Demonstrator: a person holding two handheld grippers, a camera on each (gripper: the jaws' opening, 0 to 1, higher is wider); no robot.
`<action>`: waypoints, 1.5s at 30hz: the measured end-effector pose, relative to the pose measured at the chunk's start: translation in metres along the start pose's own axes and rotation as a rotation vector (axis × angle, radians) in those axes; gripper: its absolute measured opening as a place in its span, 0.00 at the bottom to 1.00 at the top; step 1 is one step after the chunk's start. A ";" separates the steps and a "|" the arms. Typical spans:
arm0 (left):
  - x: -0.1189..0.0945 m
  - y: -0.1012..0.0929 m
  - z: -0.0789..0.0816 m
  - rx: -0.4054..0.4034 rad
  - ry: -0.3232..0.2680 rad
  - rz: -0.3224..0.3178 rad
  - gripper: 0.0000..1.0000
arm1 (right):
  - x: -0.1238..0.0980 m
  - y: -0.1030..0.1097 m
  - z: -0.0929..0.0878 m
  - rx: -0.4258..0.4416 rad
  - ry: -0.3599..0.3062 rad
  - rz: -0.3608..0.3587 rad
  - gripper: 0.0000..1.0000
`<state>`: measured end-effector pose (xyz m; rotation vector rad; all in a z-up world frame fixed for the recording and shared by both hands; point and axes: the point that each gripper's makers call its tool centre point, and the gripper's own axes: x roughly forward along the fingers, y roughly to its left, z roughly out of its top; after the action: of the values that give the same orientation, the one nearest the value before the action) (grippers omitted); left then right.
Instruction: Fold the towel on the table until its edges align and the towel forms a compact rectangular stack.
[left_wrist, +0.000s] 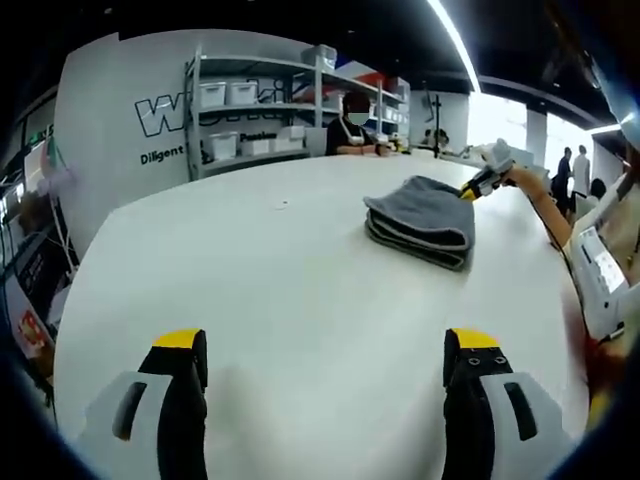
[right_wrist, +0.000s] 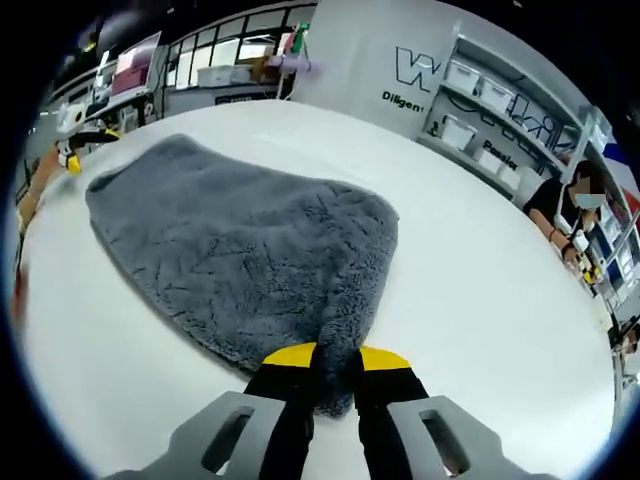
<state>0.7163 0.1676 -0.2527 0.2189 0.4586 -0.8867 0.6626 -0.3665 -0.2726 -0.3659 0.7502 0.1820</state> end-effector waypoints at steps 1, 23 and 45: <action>0.000 0.000 0.000 0.001 0.000 -0.002 0.97 | -0.001 -0.004 -0.002 -0.005 0.012 -0.021 0.10; -0.002 0.000 -0.002 0.014 0.013 0.002 0.97 | -0.031 -0.045 -0.003 -0.201 0.154 -0.358 0.05; -0.002 0.002 -0.003 0.011 0.022 0.010 0.97 | -0.099 0.028 0.120 -0.372 -0.274 -0.383 0.04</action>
<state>0.7159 0.1714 -0.2547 0.2411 0.4729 -0.8779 0.6590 -0.2974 -0.1309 -0.8125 0.3622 0.0068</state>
